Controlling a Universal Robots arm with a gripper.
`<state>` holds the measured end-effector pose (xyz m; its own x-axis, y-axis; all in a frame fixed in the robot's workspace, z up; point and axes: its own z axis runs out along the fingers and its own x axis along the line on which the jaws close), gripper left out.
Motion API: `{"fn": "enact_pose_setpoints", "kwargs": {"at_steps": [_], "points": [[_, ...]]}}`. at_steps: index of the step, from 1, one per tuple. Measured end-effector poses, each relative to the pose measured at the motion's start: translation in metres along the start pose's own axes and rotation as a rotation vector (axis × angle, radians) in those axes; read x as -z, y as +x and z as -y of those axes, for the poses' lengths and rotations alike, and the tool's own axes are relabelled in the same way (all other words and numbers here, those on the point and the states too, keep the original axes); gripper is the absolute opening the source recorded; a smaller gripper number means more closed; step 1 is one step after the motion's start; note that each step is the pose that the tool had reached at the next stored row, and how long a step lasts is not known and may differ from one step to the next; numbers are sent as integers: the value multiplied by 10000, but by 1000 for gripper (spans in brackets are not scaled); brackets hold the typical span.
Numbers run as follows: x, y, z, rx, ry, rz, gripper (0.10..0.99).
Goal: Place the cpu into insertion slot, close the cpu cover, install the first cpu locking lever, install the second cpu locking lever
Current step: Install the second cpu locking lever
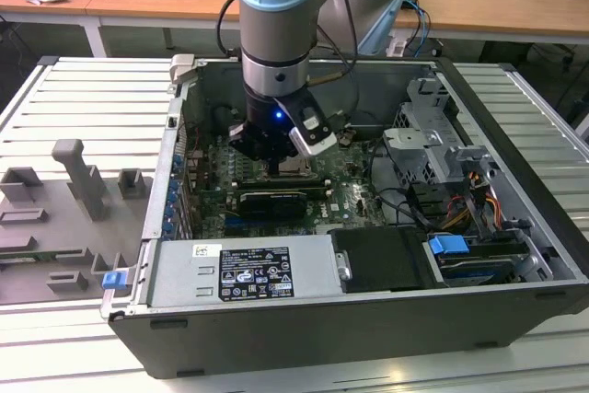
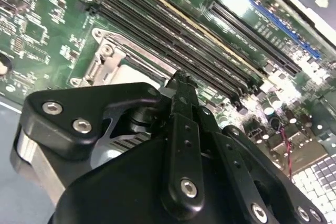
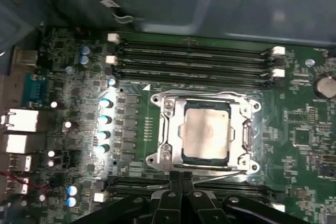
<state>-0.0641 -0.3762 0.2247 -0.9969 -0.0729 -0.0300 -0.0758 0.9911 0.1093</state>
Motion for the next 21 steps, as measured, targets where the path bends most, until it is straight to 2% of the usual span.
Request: {"fn": "enact_pose_setpoints", "kwargs": {"at_steps": [3,7,10,11,12,13,14,21], "points": [[-5,33,12,8,-31,3,106],[-56,35,21,6,-101,8,106],[-101,38,27,3,-260,20,106],[-109,41,29,1,-368,28,106],[-109,54,44,-6,-646,48,106],[-110,66,58,-10,-827,64,106],[-111,71,77,-11,-865,67,106],[-102,82,163,-17,-924,71,106]]}}
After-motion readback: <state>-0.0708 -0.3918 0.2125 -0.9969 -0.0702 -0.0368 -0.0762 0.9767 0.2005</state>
